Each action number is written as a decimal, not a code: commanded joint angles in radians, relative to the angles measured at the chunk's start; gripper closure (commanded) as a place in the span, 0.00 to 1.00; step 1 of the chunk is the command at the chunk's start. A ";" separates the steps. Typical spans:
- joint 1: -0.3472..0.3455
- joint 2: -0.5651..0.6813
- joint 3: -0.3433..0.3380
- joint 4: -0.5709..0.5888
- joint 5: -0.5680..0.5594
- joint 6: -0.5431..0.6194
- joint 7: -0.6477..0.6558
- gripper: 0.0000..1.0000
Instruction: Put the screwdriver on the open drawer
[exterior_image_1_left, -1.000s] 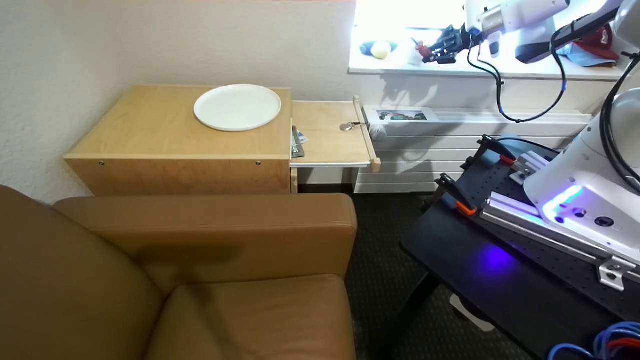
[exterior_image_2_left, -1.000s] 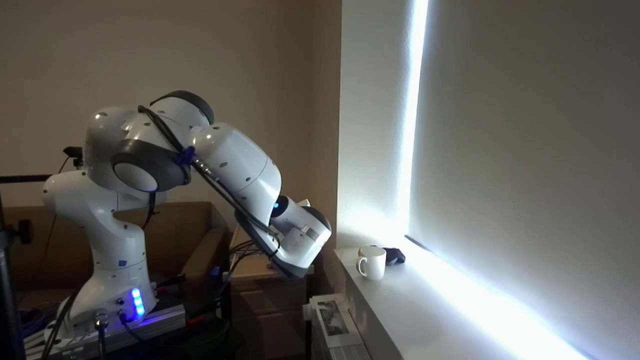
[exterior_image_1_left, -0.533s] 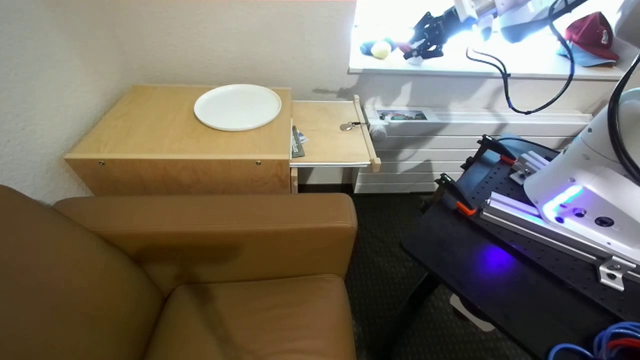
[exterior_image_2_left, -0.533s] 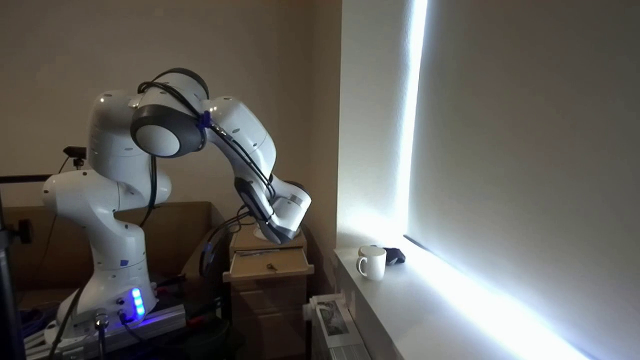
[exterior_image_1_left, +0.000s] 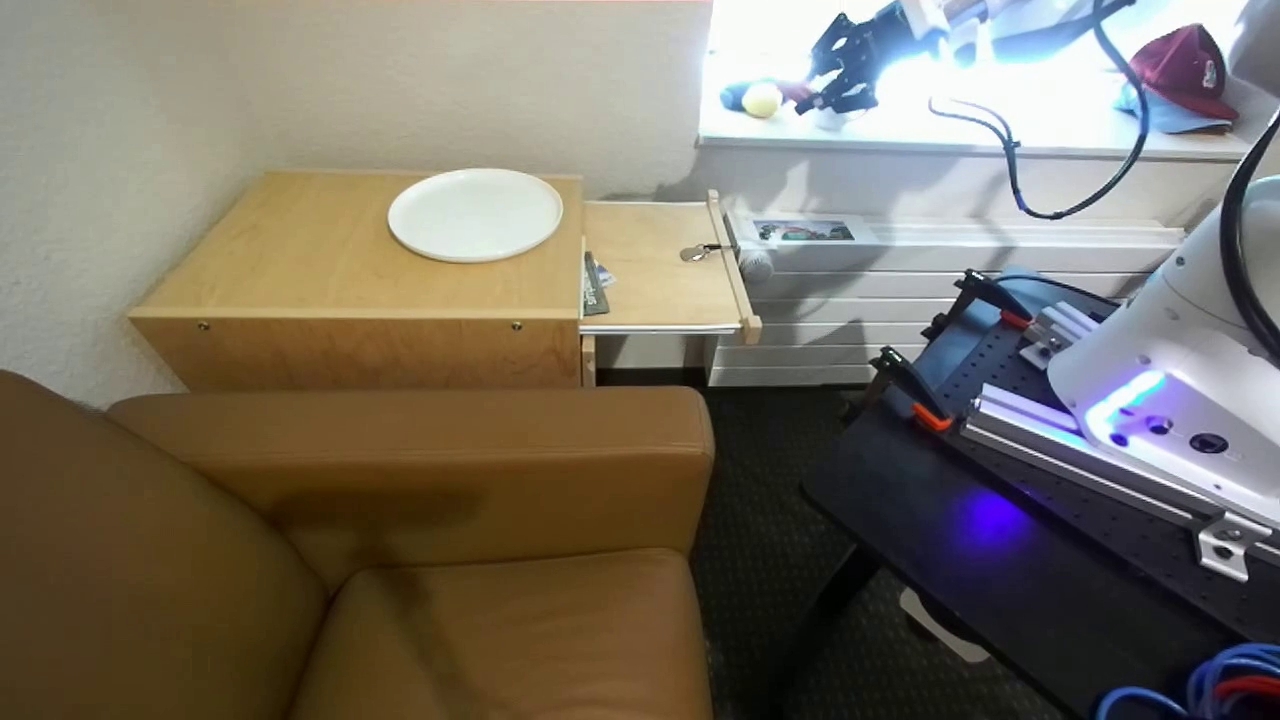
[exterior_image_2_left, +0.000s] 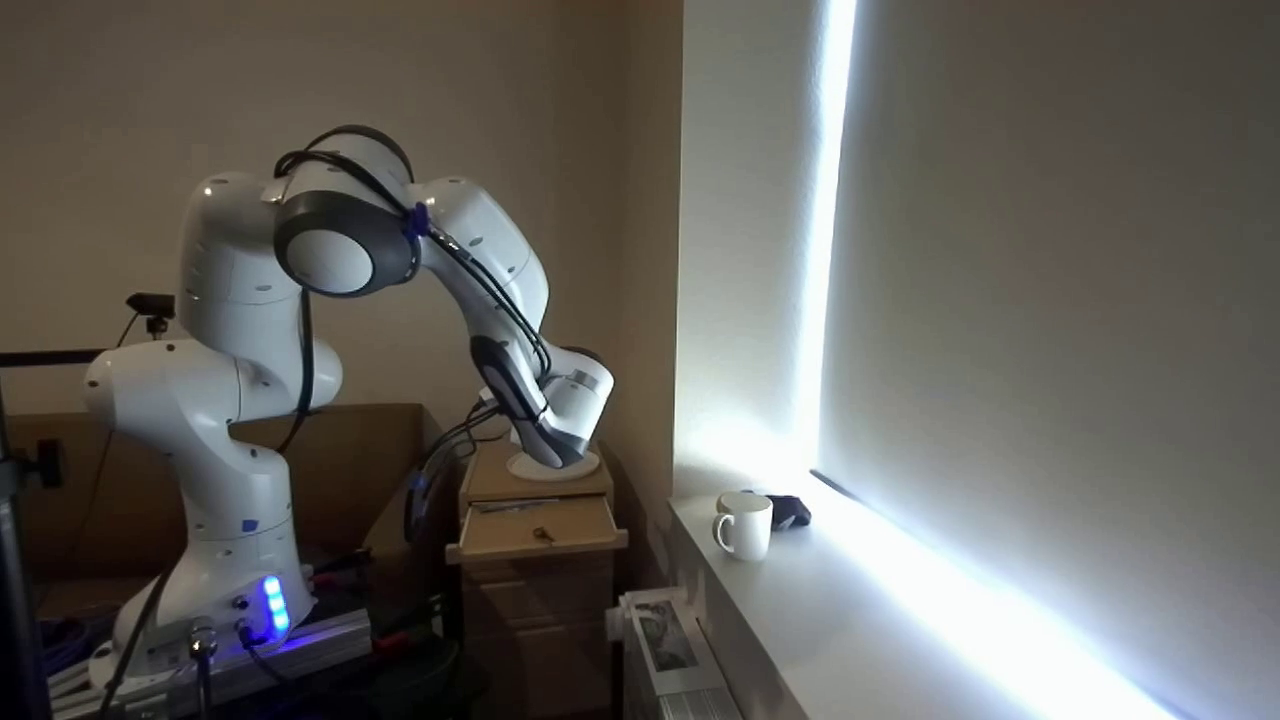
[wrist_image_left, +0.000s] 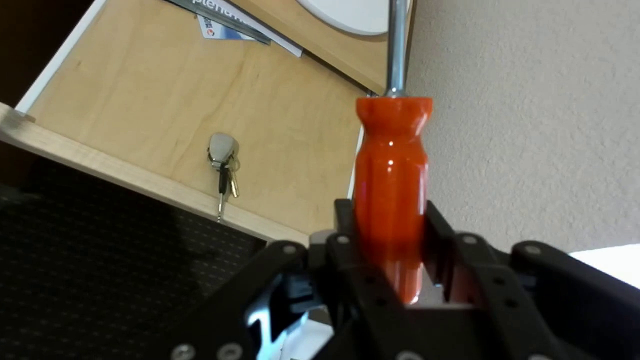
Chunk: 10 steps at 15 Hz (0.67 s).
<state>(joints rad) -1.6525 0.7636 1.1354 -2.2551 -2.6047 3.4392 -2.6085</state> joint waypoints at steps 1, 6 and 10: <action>0.117 -0.074 0.092 0.013 0.023 -0.069 -0.004 0.92; 0.452 -0.241 0.070 0.072 0.073 -0.129 0.052 0.92; 0.781 -0.284 -0.126 0.038 0.048 -0.285 0.055 0.92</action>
<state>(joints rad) -1.0640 0.5239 1.1773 -2.1971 -2.5158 3.2452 -2.5609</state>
